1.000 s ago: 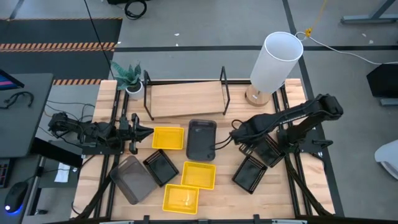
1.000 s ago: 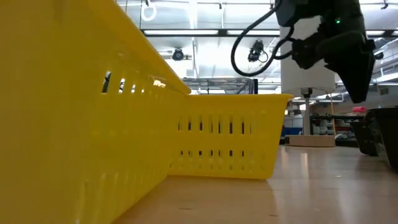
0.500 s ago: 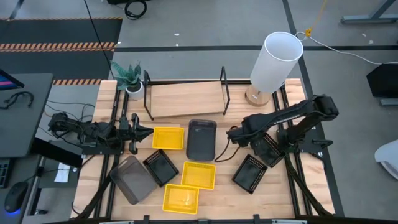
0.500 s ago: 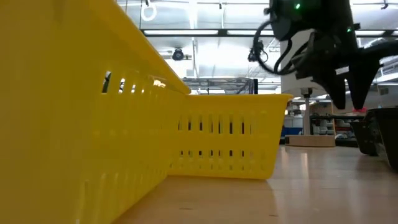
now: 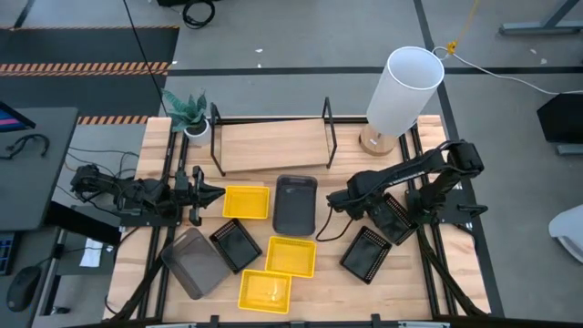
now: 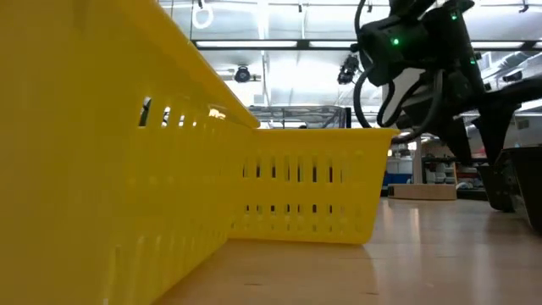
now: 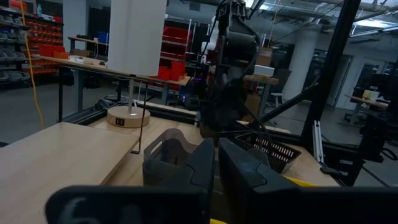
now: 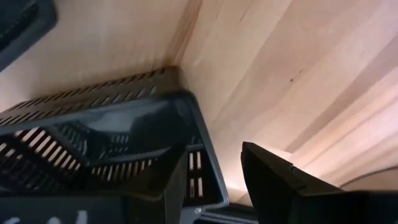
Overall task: Stack baskets on shelf by color
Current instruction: Stack the top black bin on the bottom right black bin
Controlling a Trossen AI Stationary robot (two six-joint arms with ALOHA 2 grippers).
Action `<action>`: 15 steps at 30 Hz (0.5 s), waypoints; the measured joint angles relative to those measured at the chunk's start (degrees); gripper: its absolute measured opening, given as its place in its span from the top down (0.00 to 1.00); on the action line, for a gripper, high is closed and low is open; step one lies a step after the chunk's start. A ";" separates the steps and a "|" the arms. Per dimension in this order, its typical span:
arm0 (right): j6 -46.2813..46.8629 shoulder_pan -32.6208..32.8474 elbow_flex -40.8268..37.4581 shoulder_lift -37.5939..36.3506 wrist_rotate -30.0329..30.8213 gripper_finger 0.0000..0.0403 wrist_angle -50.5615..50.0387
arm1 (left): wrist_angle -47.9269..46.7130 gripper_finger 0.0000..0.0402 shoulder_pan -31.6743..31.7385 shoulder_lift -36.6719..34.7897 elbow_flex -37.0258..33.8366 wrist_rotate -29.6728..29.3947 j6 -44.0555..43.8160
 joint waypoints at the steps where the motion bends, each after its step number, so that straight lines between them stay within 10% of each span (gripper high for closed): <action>1: 0.15 0.00 -0.90 -0.09 -0.48 0.61 0.58 | 0.00 0.92 0.00 0.00 0.00 0.00 0.00; 15: -1.56 -0.57 -10.95 -0.23 -1.20 0.82 8.11 | 0.02 0.93 0.02 -0.02 -0.01 0.00 0.00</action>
